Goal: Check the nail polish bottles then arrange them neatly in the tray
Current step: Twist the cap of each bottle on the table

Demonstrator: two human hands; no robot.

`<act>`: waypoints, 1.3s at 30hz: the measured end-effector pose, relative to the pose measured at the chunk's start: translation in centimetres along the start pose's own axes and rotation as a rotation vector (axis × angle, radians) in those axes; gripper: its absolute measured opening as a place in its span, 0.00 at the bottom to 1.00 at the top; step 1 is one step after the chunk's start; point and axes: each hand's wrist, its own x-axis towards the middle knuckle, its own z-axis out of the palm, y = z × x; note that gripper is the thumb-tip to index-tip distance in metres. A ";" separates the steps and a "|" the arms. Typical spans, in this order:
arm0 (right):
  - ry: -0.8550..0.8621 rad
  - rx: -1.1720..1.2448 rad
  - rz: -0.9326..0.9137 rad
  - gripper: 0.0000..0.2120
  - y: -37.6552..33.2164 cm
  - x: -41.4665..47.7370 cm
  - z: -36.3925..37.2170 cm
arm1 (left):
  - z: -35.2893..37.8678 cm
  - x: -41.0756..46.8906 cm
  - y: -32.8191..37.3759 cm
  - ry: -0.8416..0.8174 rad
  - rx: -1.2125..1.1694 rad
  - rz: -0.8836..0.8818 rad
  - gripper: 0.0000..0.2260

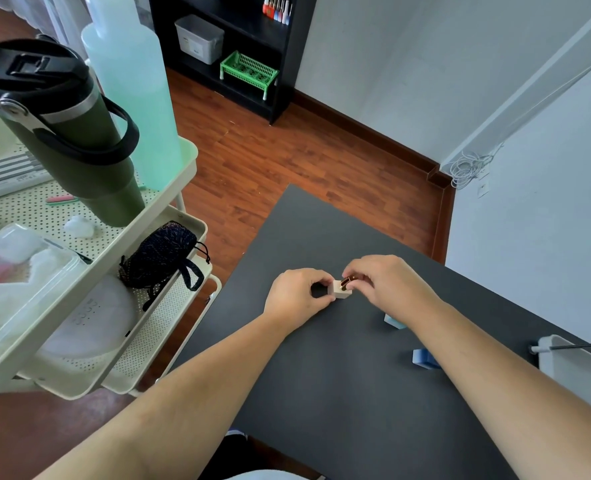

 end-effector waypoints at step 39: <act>-0.067 -0.084 0.282 0.09 5.0 -7.5 -2.5 | 8.6 -0.3 6.3 -0.184 -0.070 -0.041 0.11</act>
